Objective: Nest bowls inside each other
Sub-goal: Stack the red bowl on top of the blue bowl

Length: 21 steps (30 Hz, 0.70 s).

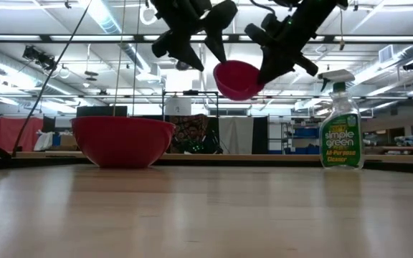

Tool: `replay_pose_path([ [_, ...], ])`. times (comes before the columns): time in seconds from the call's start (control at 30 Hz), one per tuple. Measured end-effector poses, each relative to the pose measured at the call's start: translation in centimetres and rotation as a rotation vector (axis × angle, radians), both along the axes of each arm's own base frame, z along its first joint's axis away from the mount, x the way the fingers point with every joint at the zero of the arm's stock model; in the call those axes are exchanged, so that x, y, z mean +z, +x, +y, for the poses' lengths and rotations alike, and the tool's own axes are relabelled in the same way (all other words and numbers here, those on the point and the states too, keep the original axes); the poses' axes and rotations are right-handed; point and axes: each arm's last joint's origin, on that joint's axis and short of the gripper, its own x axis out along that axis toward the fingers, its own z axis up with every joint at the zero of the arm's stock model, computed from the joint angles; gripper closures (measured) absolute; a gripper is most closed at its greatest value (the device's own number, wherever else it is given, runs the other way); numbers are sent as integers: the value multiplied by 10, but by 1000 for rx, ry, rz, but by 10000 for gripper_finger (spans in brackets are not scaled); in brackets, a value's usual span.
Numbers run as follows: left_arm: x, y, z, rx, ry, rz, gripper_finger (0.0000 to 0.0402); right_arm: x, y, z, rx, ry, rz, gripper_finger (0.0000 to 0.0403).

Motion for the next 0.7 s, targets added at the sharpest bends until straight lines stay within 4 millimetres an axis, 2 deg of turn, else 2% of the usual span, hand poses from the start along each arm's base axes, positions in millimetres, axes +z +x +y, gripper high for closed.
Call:
replay_pose_path([
  [0.2, 2, 0, 5, 88, 28, -30, 114, 5, 7, 13, 7, -40, -74, 369],
  [0.4, 2, -1, 13, 112, 27, -30, 124, 8, 10, 17, 4, -61, -110, 369],
  [0.53, 2, 0, 13, 112, 25, -33, 175, 9, 10, 16, 4, -63, -115, 369],
  [0.7, 2, 0, 12, 109, 22, -33, 284, 12, 13, 16, 22, -93, -139, 364],
])
